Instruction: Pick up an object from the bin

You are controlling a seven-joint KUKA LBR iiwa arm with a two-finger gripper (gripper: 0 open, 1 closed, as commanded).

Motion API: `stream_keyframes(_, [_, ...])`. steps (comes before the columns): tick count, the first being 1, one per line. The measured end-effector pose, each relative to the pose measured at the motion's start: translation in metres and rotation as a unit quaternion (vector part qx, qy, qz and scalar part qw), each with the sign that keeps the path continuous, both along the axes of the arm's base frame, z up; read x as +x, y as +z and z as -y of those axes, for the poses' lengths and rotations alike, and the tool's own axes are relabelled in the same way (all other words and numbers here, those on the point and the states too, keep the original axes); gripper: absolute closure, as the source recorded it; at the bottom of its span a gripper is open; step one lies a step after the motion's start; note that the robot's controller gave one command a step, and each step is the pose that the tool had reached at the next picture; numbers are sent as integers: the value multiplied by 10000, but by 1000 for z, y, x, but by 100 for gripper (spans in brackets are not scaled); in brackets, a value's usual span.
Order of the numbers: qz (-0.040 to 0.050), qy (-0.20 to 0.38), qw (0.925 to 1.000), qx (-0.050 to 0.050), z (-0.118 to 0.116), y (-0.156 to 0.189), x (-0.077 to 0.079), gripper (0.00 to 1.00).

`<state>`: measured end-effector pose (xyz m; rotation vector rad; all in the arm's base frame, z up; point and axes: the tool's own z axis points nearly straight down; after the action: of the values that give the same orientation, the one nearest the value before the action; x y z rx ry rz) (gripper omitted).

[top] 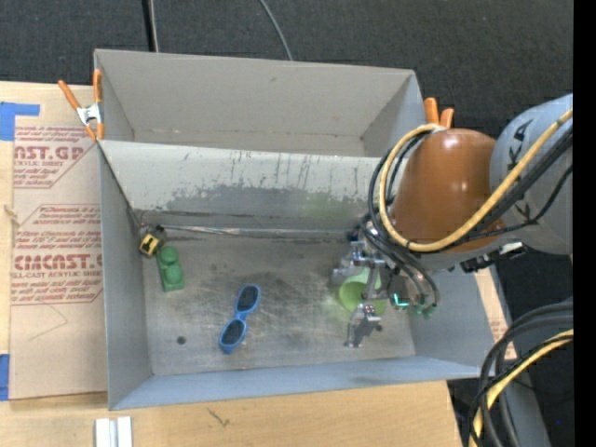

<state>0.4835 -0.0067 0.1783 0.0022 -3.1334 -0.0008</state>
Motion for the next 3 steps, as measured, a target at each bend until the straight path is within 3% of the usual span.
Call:
stream_keyframes(1, [31, 1699, 9855, 1, 87, -24, -4, 0])
stream_keyframes(2, [20, 1250, 9921, 22, 96, -82, 16, 0])
stream_keyframes(3, [-24, 2162, 9764, 24, 102, -89, 31, 0])
